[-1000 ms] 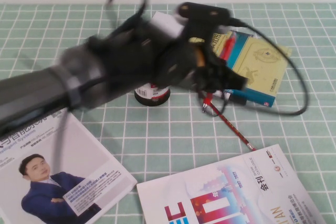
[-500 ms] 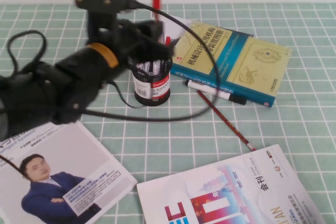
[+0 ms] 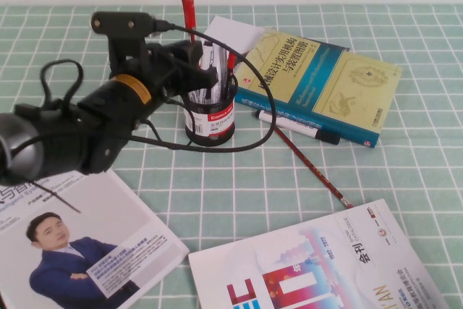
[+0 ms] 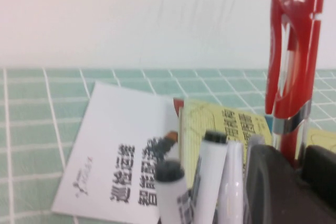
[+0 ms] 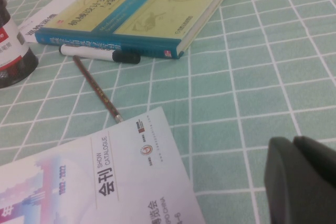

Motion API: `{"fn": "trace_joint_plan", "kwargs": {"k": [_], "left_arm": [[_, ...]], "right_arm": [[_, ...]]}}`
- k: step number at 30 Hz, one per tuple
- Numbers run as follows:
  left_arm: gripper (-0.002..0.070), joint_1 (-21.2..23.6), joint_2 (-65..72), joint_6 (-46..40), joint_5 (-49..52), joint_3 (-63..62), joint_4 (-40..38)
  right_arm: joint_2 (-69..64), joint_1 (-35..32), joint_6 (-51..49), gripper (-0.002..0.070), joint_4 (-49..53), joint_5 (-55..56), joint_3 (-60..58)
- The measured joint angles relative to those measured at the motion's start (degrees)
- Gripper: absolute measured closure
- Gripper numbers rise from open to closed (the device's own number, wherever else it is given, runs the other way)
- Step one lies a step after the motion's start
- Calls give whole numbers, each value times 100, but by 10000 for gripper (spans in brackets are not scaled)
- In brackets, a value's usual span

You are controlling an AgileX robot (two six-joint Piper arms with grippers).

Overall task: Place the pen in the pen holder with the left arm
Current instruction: Place the pen onto the pen holder

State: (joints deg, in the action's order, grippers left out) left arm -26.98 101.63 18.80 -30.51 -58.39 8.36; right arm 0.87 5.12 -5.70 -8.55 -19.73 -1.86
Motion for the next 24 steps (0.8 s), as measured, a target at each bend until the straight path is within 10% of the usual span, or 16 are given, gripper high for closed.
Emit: {"fn": "trace_joint_plan", "kwargs": {"k": [24], "left_arm": [[606,0,496,-217,-465,0,36]], "right_arm": [[0,0,0,696,0,0,0]]}}
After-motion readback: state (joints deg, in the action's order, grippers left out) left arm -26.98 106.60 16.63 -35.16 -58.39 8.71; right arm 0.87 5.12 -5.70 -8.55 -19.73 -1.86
